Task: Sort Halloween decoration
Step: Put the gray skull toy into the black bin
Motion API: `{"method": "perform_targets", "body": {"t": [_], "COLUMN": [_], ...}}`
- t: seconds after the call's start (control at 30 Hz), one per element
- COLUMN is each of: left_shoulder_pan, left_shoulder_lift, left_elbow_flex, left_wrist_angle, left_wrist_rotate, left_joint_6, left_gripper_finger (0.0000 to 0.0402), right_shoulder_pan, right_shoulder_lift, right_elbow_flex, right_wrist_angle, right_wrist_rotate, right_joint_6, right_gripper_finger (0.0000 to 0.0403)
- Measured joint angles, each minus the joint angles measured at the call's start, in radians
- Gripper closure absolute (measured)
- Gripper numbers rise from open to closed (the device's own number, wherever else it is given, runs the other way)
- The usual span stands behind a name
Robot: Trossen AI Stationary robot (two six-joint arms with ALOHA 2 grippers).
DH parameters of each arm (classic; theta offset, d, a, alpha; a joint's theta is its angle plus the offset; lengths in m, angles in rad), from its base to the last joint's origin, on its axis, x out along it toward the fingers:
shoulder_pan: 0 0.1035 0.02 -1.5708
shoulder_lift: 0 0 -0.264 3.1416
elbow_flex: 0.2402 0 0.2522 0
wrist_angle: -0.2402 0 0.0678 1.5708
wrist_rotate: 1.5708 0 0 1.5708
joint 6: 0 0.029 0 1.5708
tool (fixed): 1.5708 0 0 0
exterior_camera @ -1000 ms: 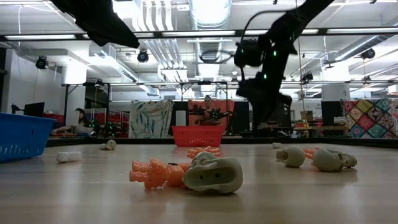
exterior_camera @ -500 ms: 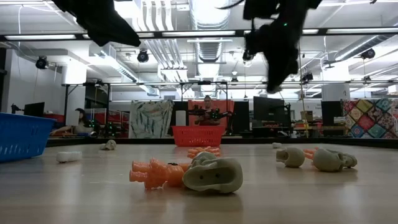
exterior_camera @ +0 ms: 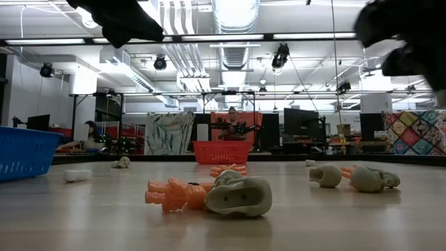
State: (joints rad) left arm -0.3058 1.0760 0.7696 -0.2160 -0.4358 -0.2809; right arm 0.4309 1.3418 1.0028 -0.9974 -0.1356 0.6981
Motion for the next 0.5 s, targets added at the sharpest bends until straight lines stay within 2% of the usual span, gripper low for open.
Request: {"method": "perform_targets", "body": {"t": [0.23, 0.4, 0.5], "left_shoulder_pan": [0.000, 0.000, 0.000], "left_shoulder_lift": [0.000, 0.000, 0.000], "left_elbow_flex": [0.000, 0.000, 0.000], "left_wrist_angle": [0.019, 0.024, 0.028], "left_wrist_rotate": [0.000, 0.000, -0.001], "left_joint_6": [0.009, 0.009, 0.009], "left_gripper_finger": [0.0338, 0.0338, 0.0338], "right_shoulder_pan": [0.185, 0.269, 0.301], "right_shoulder_lift": [-0.001, 0.001, 0.002], "right_elbow_flex": [-0.006, -0.030, -0.057], "right_wrist_angle": [0.009, 0.028, 0.045], "right_wrist_rotate": [0.004, 0.009, 0.060], "right_joint_6": [0.273, 0.425, 0.520], "right_gripper_finger": [0.0333, 0.0331, 0.0329]}}
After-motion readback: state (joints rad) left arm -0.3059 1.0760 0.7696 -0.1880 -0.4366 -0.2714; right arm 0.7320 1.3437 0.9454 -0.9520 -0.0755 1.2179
